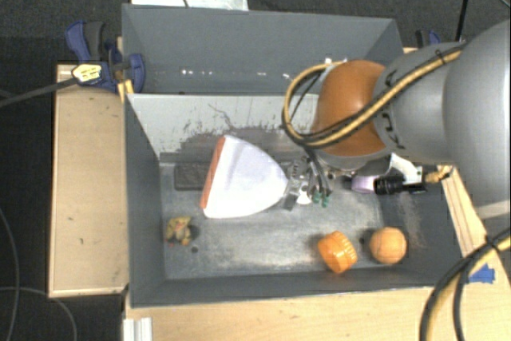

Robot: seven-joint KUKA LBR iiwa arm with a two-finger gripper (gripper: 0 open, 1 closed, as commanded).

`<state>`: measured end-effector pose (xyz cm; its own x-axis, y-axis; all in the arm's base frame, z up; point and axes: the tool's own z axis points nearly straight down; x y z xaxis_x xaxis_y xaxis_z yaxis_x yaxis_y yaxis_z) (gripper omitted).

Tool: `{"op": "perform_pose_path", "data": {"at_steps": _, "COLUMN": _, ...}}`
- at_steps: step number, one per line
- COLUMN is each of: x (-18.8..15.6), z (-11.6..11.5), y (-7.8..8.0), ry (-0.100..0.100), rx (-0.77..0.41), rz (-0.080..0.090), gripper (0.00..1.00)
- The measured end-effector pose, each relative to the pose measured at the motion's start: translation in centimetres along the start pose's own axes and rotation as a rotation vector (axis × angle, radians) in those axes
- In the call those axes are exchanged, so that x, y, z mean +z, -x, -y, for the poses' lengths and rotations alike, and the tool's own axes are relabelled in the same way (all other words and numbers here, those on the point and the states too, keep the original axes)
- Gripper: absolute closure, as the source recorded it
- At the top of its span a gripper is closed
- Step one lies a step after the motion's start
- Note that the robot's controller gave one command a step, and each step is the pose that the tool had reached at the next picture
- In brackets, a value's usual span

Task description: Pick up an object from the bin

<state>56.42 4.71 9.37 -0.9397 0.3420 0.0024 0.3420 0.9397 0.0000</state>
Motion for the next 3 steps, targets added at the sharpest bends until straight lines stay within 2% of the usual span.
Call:
{"op": "perform_pose_path", "data": {"at_steps": 1, "x": 0.0, "z": 0.0, "y": 0.0, "ry": 0.000, "rx": 0.001, "rz": 0.000, "gripper": 1.00}}
{"op": "perform_pose_path", "data": {"at_steps": 2, "x": -3.7, "z": 1.0, "y": -0.8, "ry": -0.002, "rx": -0.006, "rz": -0.005, "gripper": 1.00}}
{"op": "perform_pose_path", "data": {"at_steps": 3, "x": -9.8, "z": 0.2, "y": -1.8, "ry": -0.002, "rx": -0.026, "rz": 0.000, "gripper": 1.00}}
